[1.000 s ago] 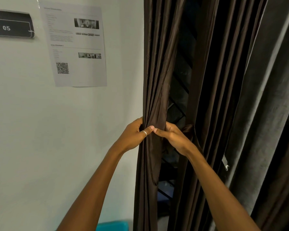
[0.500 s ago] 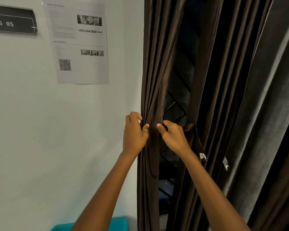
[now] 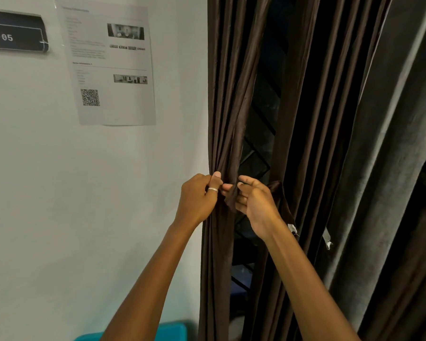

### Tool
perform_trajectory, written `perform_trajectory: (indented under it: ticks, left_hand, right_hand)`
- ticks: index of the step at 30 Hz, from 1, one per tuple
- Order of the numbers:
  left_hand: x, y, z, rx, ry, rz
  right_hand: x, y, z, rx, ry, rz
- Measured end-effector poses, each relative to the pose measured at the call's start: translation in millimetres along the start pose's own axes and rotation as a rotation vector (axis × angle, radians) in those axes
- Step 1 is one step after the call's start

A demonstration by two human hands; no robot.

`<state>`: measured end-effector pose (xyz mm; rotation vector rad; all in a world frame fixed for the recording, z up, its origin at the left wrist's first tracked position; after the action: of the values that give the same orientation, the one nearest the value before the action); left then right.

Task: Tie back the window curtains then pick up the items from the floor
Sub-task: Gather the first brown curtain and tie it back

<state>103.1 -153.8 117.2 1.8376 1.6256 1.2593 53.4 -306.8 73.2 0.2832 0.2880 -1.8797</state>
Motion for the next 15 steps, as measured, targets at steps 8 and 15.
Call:
perform_trajectory:
  ticks: [8,15]
  left_hand:
    - [-10,0,-20,-0.147,0.137,0.261]
    - [-10,8,-20,-0.165,0.178,0.308]
  right_hand:
    - [-5,11,-9,-0.035,0.053,-0.045]
    - [-11,3,-7,0.0,0.06,-0.074]
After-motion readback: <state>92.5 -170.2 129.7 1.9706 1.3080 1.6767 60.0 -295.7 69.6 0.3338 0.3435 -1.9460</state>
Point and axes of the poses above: each hand's wrist, its own y-axis towards the middle knuckle, its own x-axis out of the back of the hand, z = x × y, the point moved 10 cm from there along y, towards the middle knuckle, and after that the axes turned 12 degrees about -x, right-handed, at the moved point
